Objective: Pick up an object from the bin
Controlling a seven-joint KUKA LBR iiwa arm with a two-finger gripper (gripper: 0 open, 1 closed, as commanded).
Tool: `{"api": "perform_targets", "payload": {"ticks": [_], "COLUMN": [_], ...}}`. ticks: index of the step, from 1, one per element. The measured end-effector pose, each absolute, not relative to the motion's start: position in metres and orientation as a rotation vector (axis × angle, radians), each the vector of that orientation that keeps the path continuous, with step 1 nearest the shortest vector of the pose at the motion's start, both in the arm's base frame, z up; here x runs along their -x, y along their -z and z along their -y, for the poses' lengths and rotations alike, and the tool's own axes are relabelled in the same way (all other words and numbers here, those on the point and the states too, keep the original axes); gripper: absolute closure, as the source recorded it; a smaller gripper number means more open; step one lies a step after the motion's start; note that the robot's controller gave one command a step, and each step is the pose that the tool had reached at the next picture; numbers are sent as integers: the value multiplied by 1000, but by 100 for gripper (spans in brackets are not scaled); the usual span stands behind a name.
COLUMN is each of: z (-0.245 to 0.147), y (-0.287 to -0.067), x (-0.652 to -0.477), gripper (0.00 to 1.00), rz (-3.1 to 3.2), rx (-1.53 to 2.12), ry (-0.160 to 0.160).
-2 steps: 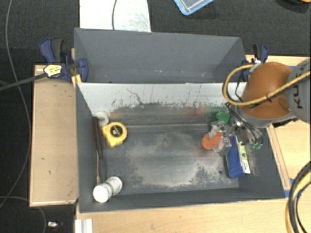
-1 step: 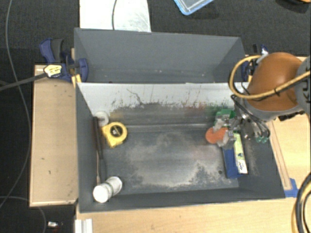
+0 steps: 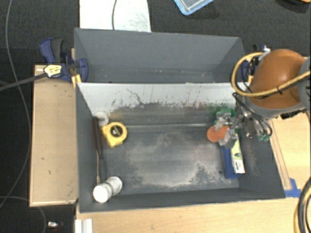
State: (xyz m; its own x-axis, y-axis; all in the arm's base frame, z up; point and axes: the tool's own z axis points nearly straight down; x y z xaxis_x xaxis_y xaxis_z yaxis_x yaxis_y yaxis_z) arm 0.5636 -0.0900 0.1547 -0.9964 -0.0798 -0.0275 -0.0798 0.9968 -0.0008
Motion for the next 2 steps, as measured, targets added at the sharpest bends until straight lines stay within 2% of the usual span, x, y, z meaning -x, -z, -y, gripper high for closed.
{"api": "perform_targets", "payload": {"ticks": [2], "z": [90], "y": [-218], "x": [-565], "gripper": [100], "rz": [-3106], "rx": [118], "ry": [1]}}
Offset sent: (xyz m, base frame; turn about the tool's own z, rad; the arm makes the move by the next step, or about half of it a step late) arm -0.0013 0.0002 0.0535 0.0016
